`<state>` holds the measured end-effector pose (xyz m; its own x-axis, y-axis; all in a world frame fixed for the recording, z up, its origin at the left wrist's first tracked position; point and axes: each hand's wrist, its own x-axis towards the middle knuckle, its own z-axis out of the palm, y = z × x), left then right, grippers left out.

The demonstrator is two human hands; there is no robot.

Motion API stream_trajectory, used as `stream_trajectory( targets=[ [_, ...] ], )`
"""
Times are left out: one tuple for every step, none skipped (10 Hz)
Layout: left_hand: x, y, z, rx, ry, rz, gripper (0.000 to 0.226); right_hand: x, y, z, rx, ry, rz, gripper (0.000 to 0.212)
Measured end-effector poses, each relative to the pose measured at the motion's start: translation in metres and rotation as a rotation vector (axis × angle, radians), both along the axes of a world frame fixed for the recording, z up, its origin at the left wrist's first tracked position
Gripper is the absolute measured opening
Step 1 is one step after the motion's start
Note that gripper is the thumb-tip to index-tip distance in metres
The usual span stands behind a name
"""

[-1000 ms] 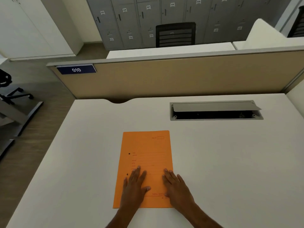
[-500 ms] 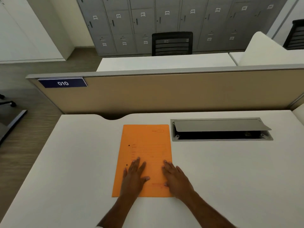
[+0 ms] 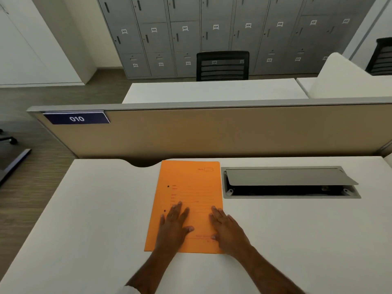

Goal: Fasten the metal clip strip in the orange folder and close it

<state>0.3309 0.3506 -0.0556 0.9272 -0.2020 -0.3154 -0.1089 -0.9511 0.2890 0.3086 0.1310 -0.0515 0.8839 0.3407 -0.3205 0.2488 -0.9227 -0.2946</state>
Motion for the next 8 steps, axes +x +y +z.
stream_trajectory(
  targets=[
    [0.000,-0.003,0.004,0.026,0.015,-0.002,0.073,0.001,0.000,0.001,-0.015,-0.002,0.003,0.076],
    [0.001,-0.004,0.007,0.038,0.027,0.006,0.073,0.002,0.000,0.002,-0.034,-0.004,0.008,0.076],
    [0.001,-0.006,0.011,0.074,0.017,-0.012,0.072,0.002,-0.001,0.001,-0.048,-0.010,0.010,0.073],
    [0.001,-0.007,0.013,0.104,0.037,-0.021,0.072,0.001,0.000,0.003,-0.070,-0.003,-0.007,0.071],
    [-0.005,-0.007,0.019,0.088,-0.052,-0.036,0.069,-0.008,0.000,0.011,-0.050,-0.127,-0.004,0.073],
    [-0.021,-0.013,0.033,-0.016,-0.196,-0.025,0.077,-0.026,0.000,0.011,-0.028,-0.206,-0.066,0.069],
    [-0.053,-0.014,0.026,-0.117,-0.286,0.068,0.094,-0.052,-0.005,0.006,0.062,-0.232,-0.104,0.064],
    [-0.097,-0.020,0.021,-0.131,-0.239,0.070,0.082,-0.089,-0.011,0.000,0.025,-0.177,-0.170,0.066]
  ],
)
